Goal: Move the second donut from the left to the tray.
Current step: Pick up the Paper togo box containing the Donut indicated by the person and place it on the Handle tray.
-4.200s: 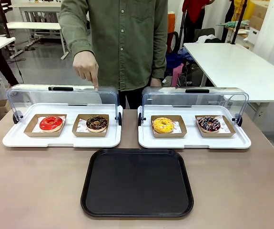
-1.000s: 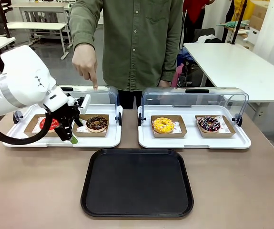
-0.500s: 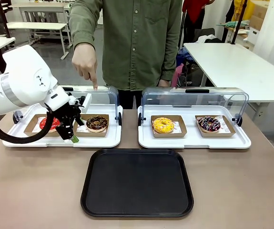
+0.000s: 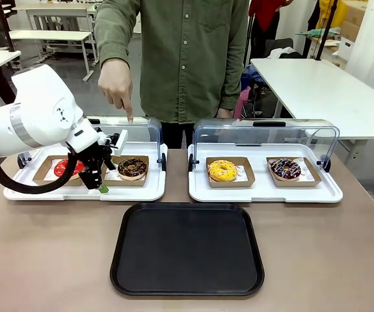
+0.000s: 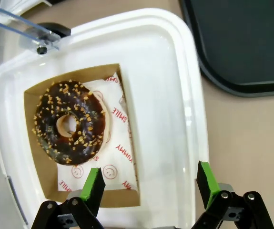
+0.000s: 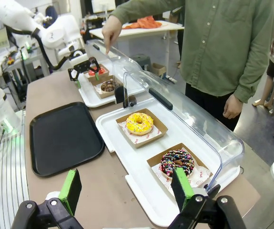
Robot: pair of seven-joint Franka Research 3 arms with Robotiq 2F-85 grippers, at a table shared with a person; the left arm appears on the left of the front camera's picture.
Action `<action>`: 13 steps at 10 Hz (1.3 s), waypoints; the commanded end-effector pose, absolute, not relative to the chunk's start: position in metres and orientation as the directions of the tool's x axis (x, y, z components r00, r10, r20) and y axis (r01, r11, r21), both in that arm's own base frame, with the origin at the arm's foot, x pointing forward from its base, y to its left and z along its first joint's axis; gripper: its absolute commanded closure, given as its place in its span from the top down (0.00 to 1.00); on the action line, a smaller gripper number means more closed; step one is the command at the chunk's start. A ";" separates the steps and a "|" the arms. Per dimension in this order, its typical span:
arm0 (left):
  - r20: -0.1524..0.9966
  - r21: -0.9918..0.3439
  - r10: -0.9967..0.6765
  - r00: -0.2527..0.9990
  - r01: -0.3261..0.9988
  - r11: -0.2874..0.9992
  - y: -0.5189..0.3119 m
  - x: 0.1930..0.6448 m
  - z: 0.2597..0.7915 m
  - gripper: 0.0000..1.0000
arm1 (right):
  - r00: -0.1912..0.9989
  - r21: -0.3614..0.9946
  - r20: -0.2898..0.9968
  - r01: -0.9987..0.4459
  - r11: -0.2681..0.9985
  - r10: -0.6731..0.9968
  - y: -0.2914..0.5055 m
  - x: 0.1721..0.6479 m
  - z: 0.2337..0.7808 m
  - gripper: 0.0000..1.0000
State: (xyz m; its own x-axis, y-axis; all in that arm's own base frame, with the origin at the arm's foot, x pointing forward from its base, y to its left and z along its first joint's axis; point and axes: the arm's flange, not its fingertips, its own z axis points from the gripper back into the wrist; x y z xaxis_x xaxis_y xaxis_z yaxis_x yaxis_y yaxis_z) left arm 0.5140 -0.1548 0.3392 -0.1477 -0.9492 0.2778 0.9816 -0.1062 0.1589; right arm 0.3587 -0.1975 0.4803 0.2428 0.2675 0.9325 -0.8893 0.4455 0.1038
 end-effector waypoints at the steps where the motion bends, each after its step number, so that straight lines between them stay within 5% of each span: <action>1: 0.215 0.185 -0.968 -0.133 0.978 -0.093 -0.158 0.527 0.336 1.00 | 0.207 0.075 0.943 -0.895 0.439 0.262 -0.199 0.362 0.482 1.00; 12: 0.154 0.161 -0.981 -0.119 0.982 -0.094 -0.160 0.554 0.317 1.00 | 0.207 0.075 0.943 -0.895 0.439 0.262 -0.199 0.362 0.482 1.00; 13: 0.153 0.163 -0.981 -0.119 0.982 -0.093 -0.159 0.553 0.317 0.74 | 0.207 0.075 0.943 -0.895 0.439 0.262 -0.199 0.362 0.482 1.00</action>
